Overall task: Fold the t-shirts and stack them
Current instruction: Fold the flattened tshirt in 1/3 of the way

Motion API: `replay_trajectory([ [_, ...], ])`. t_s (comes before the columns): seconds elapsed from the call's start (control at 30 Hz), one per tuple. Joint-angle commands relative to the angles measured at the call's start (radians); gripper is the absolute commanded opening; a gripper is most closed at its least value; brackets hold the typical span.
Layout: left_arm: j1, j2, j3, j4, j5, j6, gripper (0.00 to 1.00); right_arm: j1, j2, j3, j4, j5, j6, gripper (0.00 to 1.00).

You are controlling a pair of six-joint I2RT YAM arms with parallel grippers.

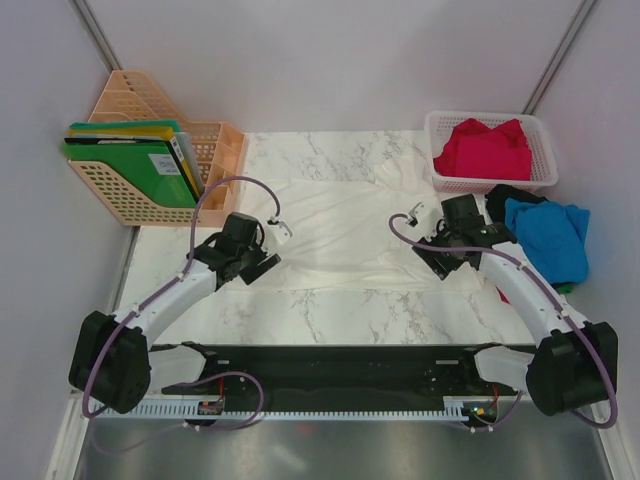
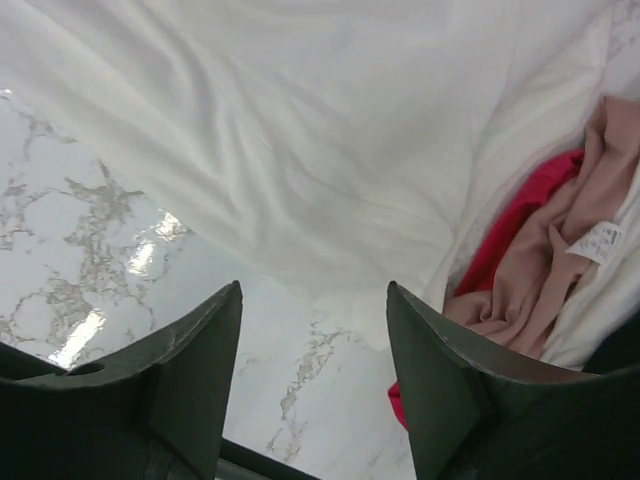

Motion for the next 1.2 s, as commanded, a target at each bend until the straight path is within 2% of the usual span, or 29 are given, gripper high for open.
replay_trajectory([
  [0.0,-0.021,0.049,0.071,-0.026,0.125,-0.022,0.81,0.052,0.025,0.045,0.045,-0.096,0.066,0.67],
  [0.13,-0.027,0.115,0.08,-0.024,0.117,-0.018,0.81,0.159,0.142,0.074,0.081,-0.095,0.092,0.91],
  [0.17,-0.027,0.12,0.074,-0.023,0.122,-0.018,0.81,0.178,0.163,0.094,0.085,-0.096,0.098,0.93],
  [0.3,-0.027,0.132,0.043,0.0,0.11,-0.012,0.81,0.257,0.286,0.158,0.134,-0.085,0.135,0.96],
  [0.57,-0.027,0.14,0.005,0.014,0.088,-0.012,0.81,0.265,0.478,0.324,0.181,-0.105,0.155,0.92],
  [0.73,-0.027,0.141,0.006,0.016,0.078,-0.006,0.81,0.331,0.536,0.332,0.182,-0.112,0.16,0.84],
  [0.93,-0.029,0.15,0.005,0.019,0.081,-0.011,0.81,0.425,0.579,0.289,0.214,-0.069,0.17,0.82],
  [1.03,-0.029,0.147,-0.001,0.02,0.074,-0.009,0.81,0.429,0.584,0.28,0.22,-0.053,0.169,0.7],
  [1.07,-0.029,0.143,-0.004,0.022,0.071,-0.008,0.81,0.429,0.582,0.28,0.219,-0.047,0.164,0.65],
  [1.1,-0.029,0.143,-0.009,0.022,0.067,-0.006,0.81,0.429,0.581,0.278,0.219,-0.039,0.158,0.55],
  [1.17,-0.029,0.141,-0.017,0.025,0.064,-0.002,0.81,0.431,0.582,0.276,0.217,-0.033,0.15,0.46],
])
